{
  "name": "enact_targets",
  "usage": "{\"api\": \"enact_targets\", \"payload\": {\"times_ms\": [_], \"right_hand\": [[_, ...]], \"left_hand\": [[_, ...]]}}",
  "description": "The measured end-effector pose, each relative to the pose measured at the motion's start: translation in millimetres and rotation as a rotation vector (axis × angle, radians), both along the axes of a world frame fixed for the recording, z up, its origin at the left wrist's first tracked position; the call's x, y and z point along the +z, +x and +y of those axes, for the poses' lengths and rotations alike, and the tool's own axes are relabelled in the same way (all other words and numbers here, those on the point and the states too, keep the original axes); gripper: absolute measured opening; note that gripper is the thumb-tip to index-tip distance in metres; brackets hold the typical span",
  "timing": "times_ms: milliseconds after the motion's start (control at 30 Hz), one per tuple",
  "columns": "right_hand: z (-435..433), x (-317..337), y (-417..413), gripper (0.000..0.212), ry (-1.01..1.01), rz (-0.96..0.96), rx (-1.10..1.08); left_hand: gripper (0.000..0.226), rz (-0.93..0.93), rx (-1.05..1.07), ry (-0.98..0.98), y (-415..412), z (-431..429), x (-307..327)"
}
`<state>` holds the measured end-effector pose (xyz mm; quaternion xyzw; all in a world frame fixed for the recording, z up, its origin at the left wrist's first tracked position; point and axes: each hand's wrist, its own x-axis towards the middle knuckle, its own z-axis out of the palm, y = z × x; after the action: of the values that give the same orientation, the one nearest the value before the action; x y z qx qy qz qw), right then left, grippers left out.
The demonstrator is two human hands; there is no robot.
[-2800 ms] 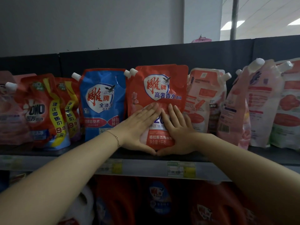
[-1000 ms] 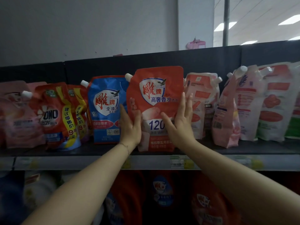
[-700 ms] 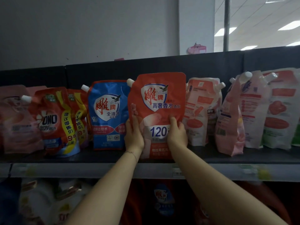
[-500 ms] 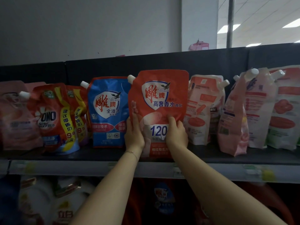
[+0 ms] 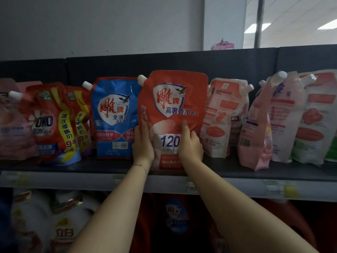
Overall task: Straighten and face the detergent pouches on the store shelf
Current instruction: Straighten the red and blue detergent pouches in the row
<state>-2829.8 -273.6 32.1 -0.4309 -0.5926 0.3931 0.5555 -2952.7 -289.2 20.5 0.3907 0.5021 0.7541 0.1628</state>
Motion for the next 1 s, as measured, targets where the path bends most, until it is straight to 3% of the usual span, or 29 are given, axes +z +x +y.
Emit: {"api": "enact_targets", "payload": {"times_ms": [133,233,333,467,633,833,1000], "right_hand": [[2.2,-0.6,2.4,0.064,-0.033,0.102,0.009],[4.4,5.0,5.6,0.066,-0.079,0.11,0.064],[5.7,16.1,13.1,0.069,-0.13,0.003,0.139],[3.2,30.0,32.4,0.065,-0.156,-0.19,0.145],[-7.3,29.2,56.0,0.048,-0.028,-0.265,0.013],[-25.7,22.6,91.5,0.035,0.225,-0.682,-0.156],[-32.0,17.6,108.6,0.027,0.289,-0.795,-0.236]], "left_hand": [[0.05,0.04,0.048,0.018,3.3,-4.3,1.6],[0.057,0.102,0.146,-0.065,5.0,-4.4,2.3],[0.071,0.227,0.359,-0.204,6.0,-5.5,5.1],[0.049,0.386,0.565,-0.156,5.5,-19.0,6.3],[0.015,0.579,0.378,0.022,6.4,-42.5,12.6],[0.017,1.345,0.175,0.07,9.7,-65.1,14.5],[0.024,1.565,0.097,0.142,27.4,-68.5,1.0]]}}
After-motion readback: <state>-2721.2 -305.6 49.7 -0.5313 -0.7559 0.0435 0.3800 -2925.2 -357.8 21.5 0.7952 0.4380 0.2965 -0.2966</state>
